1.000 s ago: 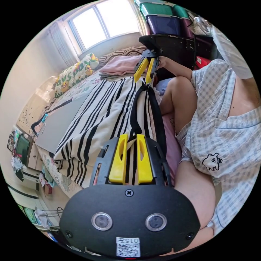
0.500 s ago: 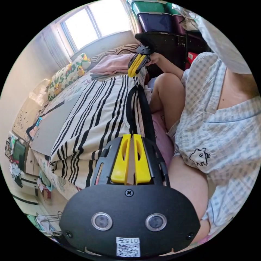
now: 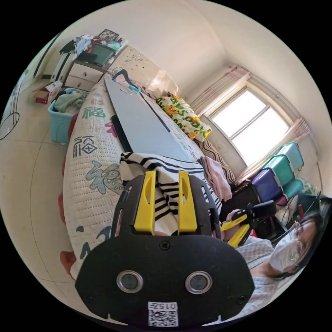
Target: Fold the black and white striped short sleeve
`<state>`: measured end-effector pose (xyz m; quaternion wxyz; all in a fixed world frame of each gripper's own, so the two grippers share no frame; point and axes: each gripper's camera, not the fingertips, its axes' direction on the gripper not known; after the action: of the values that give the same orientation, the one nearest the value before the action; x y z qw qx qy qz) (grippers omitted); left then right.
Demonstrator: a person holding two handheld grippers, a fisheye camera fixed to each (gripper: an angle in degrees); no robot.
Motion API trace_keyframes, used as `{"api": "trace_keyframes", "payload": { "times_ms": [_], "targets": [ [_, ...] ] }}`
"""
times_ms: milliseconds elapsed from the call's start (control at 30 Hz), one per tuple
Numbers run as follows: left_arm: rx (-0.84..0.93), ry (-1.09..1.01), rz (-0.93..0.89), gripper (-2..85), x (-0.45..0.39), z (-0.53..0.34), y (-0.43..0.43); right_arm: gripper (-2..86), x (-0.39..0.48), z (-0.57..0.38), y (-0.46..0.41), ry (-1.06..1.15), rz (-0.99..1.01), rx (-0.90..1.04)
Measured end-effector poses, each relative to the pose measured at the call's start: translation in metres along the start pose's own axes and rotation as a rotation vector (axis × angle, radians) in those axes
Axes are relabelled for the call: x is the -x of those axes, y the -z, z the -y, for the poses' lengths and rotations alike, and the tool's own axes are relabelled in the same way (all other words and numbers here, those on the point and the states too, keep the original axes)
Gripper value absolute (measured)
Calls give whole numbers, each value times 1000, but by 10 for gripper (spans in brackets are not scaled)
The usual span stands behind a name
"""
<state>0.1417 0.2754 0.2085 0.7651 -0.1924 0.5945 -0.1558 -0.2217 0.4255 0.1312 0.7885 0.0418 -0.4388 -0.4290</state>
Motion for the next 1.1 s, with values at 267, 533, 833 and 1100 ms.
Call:
{"api": "trace_keyframes", "payload": {
  "times_ms": [267,533,833,1100],
  "targets": [
    [79,102,-26,36,77,27,-32,34,-3,-21,-41,43,-97,115],
    [19,-56,23,-6,59,35,-14,-9,-17,-37,-3,111,34,-51],
    [104,-49,154,-7,45,46,-36,-6,-47,-13,-21,63,64,42],
    [168,-167,434,9,-21,61,-58,38,-77,0,25,48,194,27]
  ]
}}
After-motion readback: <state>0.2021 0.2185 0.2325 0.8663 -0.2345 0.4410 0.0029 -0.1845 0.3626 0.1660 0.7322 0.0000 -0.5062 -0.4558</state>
